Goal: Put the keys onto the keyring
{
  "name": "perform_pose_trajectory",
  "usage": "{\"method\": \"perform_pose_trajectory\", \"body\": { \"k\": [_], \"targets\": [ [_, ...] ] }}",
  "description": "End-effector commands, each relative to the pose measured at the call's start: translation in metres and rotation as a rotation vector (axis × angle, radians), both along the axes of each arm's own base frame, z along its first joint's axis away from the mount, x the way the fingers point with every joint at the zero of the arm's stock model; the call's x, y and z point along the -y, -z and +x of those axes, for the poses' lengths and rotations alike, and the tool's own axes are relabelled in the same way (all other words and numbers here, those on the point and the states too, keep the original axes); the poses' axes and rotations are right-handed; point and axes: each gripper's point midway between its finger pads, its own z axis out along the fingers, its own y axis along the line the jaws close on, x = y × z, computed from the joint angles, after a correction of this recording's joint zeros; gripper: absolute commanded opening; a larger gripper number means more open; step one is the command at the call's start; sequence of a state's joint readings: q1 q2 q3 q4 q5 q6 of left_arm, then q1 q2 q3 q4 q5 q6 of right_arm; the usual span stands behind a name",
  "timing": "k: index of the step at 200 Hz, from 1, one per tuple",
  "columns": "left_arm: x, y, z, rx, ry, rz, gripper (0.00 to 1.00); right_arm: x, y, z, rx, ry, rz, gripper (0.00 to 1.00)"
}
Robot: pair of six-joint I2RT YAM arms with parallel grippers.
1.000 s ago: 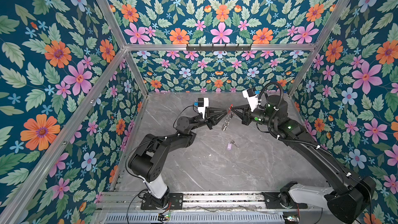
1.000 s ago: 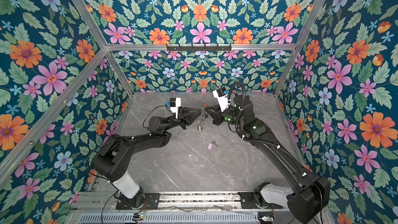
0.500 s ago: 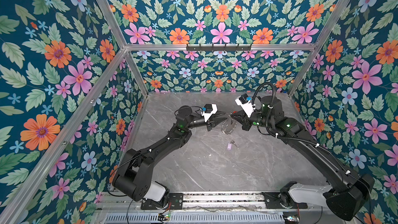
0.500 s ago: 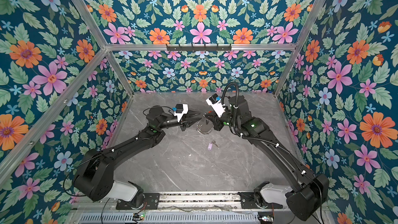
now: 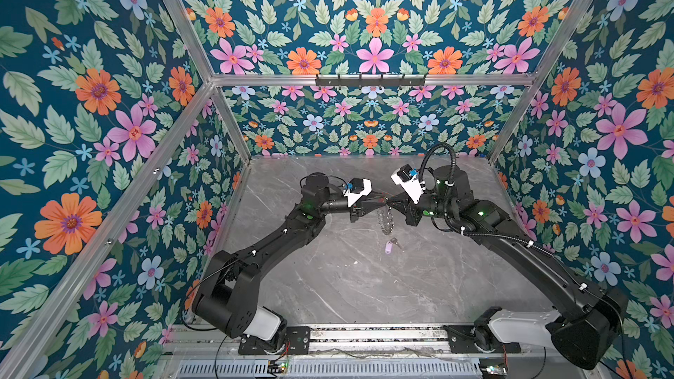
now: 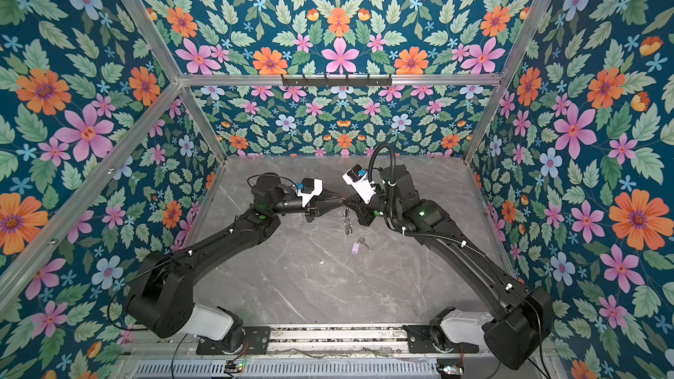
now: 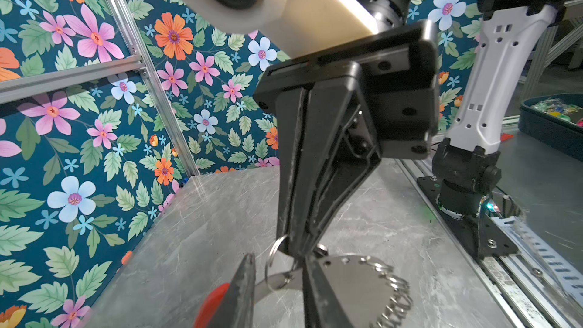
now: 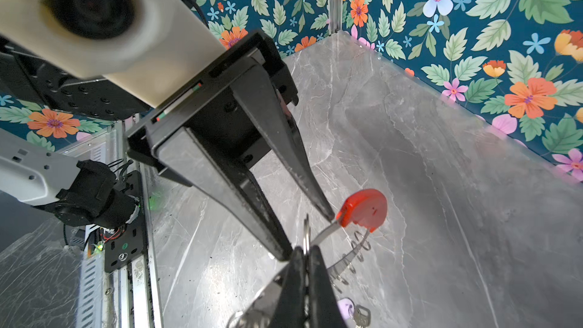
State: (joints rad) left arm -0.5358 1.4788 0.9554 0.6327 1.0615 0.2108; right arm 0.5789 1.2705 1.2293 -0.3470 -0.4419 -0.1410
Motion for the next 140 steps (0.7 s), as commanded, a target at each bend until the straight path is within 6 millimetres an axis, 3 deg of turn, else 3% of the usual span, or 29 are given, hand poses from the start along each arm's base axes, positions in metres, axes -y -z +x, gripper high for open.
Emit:
{"method": "perform_pose_trajectory", "body": {
  "k": [1,63,121,140],
  "targets": [
    [0.0006,-0.0054,-0.0064,0.014,0.044,-0.012,0.25,-0.0037,-0.0068,0.0007,0.036,-0.018,0.007,0.00],
    [0.0001,-0.0066,-0.0103,0.014,0.061,-0.012,0.18,-0.0057,-0.0069,0.0006,0.035,-0.022,0.004,0.00],
    [-0.0005,-0.0043,-0.0129,0.011,0.072,-0.004,0.00,-0.0068,-0.0057,-0.0015,0.024,-0.026,0.001,0.00],
    [-0.0003,-0.0043,-0.0132,0.012,0.075,-0.005,0.00,-0.0072,-0.0079,-0.0027,0.022,-0.027,0.009,0.00]
  ]
}}
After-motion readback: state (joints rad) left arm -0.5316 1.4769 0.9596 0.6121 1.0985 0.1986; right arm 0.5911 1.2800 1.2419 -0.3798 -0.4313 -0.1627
